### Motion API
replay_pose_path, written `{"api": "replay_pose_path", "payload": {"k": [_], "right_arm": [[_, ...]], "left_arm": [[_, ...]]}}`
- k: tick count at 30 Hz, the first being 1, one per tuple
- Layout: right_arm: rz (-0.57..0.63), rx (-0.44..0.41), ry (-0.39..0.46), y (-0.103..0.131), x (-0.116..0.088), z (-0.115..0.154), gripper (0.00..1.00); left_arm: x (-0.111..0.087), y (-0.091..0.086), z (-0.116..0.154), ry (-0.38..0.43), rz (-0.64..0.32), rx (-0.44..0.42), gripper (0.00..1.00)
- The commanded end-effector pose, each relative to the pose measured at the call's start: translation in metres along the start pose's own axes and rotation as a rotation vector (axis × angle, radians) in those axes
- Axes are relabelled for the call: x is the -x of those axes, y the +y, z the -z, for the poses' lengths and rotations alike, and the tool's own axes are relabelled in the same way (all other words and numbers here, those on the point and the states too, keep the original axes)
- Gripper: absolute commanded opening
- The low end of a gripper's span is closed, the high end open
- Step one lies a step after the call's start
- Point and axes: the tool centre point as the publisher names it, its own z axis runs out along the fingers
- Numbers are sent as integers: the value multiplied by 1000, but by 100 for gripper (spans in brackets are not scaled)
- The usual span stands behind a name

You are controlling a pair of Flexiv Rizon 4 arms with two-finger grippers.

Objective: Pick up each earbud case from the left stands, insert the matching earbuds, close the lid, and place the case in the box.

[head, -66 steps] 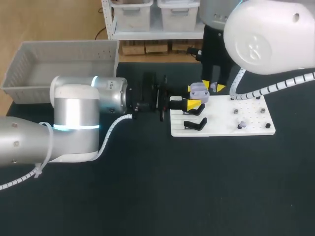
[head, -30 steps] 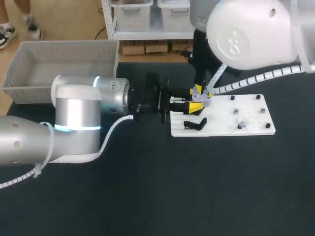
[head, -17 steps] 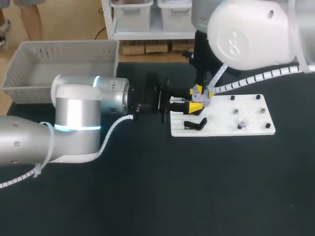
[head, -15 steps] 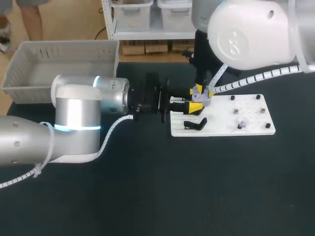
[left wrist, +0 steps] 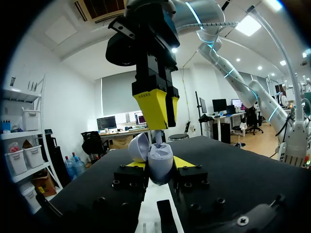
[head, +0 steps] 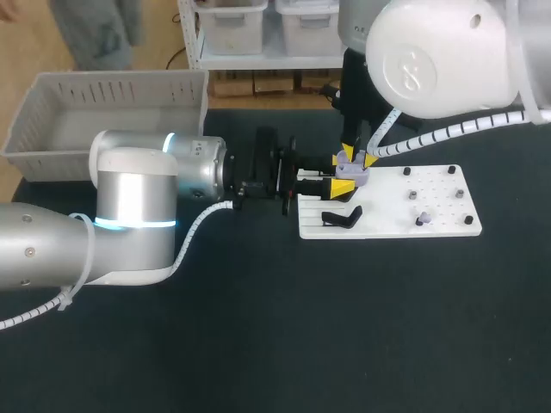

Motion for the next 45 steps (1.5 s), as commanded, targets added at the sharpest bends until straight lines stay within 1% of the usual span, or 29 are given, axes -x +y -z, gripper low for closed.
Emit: {"api": "replay_pose_path", "payload": {"k": [1, 24, 25, 26, 28, 29, 32, 33, 35, 36, 38, 40, 41, 42, 43, 44, 45], "right_arm": [[1, -1, 4, 1, 1, 0, 0], [-5, -14, 32, -1, 5, -15, 0], [-6, -13, 34, -1, 5, -16, 18], [-5, -8, 37, -1, 5, -16, 39], [-3, 25, 55, -3, 3, -16, 91], [-2, 26, 50, -4, 2, -15, 100], [11, 45, 33, -12, -5, -10, 97], [23, 43, 19, -16, -10, -7, 95], [52, 57, -22, -24, -20, 1, 87], [81, 68, -53, -28, -24, 5, 86], [149, 89, -116, -38, -33, 12, 89], [198, 98, -161, -47, -36, 15, 88], [220, 107, -184, -52, -37, 15, 82], [220, 116, -186, -57, -36, 16, 70], [227, 123, -191, -62, -36, 16, 65], [228, 127, -193, -68, -36, 17, 62], [227, 132, -192, -72, -36, 17, 71]], "left_arm": [[0, 1, 0, 1, 0, -1, 0], [0, 1, 0, 1, 0, -1, 0], [0, 1, 0, 1, 0, -1, 0], [0, 1, 0, 1, 0, -1, 0], [0, 1, 0, 1, 0, -1, 0], [0, 1, 0, 1, 0, -1, 0], [0, 1, 0, 1, 0, -1, 0], [0, 1, 0, 1, 0, -1, 0], [0, 1, 0, 1, 0, -1, 0], [0, 1, 0, 1, 0, -1, 0], [0, 1, 0, 1, 0, -1, 0], [0, 1, 0, 1, 0, -1, 0], [0, 1, 0, 1, 0, -1, 0], [0, 1, 0, 1, 0, -1, 0], [0, 1, 0, 1, 0, -1, 0], [0, 1, 0, 1, 0, -1, 0], [0, 1, 0, 1, 0, -1, 0]]}}
